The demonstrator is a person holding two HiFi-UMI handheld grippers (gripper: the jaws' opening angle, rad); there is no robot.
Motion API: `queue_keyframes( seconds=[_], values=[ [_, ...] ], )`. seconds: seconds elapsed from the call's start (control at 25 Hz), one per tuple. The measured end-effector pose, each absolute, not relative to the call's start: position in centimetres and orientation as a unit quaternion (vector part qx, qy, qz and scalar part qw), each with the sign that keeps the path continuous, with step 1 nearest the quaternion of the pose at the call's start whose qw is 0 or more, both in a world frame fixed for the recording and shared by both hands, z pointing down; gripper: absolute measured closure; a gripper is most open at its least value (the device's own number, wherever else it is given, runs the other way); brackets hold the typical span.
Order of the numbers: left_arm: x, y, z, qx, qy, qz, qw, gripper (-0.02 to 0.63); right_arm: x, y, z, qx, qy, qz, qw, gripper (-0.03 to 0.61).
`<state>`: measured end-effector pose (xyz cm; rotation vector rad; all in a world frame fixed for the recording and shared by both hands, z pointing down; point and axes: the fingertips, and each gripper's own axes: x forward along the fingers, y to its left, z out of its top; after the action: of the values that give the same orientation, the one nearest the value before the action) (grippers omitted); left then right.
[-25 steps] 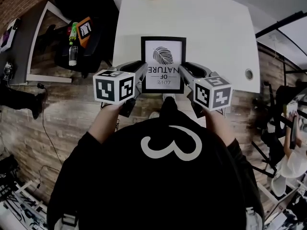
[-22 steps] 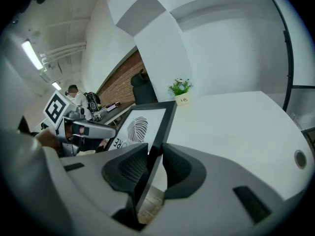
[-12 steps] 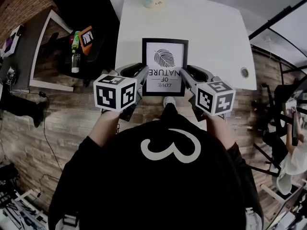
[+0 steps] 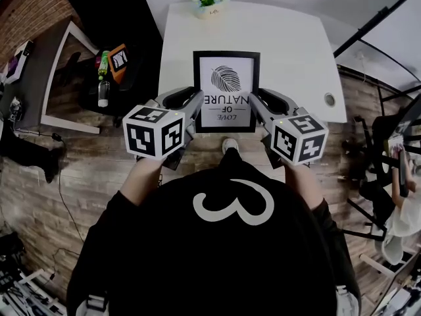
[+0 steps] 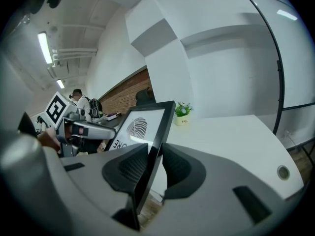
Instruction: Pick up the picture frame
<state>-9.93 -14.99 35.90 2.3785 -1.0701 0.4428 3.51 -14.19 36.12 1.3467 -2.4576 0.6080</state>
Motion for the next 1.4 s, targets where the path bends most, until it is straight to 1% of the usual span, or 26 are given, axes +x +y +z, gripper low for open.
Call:
queue_keyframes(
  seconds=[0.36, 0.6, 1.4],
  values=[
    [-9.9, -14.3, 34.0, 0.881, -0.387, 0.147, 0.228, 0.515, 3.7, -13.5, 34.2, 0.474, -0.851, 0.197, 0.105, 0.479],
    [-10.0, -14.0, 33.8, 0.882, -0.387, 0.145, 0.226, 0.515, 3.6, -13.3, 33.8, 0.474, -0.854, 0.192, 0.096, 0.480],
    [-10.5, -13.8, 33.9, 0.879, -0.391, 0.141, 0.232, 0.515, 3.2, -13.3, 34.0, 0.467, -0.857, 0.198, 0.092, 0.481]
  ],
)
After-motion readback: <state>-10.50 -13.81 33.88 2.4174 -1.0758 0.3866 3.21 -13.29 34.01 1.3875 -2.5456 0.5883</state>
